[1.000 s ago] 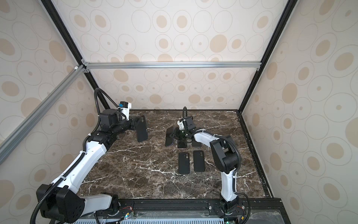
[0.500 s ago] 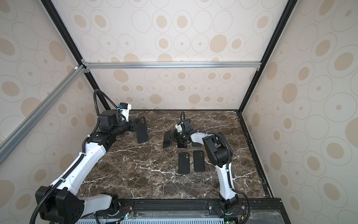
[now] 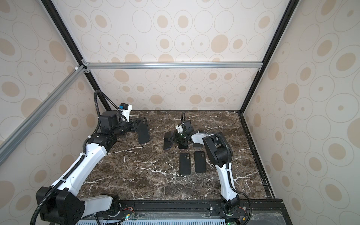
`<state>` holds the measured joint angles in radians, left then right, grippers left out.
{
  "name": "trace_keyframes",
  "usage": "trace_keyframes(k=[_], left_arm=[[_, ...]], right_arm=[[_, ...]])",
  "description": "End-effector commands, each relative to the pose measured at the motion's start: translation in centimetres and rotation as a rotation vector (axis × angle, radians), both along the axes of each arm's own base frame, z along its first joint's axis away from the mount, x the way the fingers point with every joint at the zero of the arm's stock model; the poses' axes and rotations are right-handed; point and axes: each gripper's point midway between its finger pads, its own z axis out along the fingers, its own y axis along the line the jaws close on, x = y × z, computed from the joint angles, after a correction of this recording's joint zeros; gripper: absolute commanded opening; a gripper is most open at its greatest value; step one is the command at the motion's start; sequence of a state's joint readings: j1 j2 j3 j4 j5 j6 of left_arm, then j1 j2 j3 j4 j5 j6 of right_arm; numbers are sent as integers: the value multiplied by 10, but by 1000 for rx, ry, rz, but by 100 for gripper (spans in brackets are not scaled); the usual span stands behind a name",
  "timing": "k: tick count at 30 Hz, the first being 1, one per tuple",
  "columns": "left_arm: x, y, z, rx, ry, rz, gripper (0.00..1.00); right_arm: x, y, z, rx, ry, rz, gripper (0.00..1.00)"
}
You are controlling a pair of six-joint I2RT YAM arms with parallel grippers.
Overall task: Take the phone out of the phone case
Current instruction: 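Lower the blue phone onto the table with the right gripper and release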
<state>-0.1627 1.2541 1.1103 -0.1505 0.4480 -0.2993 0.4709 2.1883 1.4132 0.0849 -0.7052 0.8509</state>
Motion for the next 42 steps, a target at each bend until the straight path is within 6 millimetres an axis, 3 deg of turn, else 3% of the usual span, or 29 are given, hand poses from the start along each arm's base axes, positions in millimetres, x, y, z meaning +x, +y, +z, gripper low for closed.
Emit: trace_keyframes(k=[1, 19, 28, 31, 36, 40, 42], left_arm=[[1, 1, 12, -17, -34, -3, 0], [1, 2, 10, -23, -30, 0, 0], [2, 2, 11, -22, -31, 0, 0], [1, 2, 12, -22, -34, 1, 0], [-8, -18, 19, -71, -48, -131, 0], [-23, -46, 31, -200, -75, -312, 0], [-32, -57, 39, -284, -95, -389, 0]], right_arm=[[1, 1, -1, 25, -10, 9, 21], [-4, -12, -8, -24, -8, -8, 28], [-4, -26, 2, -118, -59, -16, 34], [-5, -34, 19, -154, -112, -23, 35], [-12, -50, 66, -217, -242, -26, 35], [-32, -53, 135, -131, -492, 26, 38], [-47, -54, 172, -74, -615, 58, 50]])
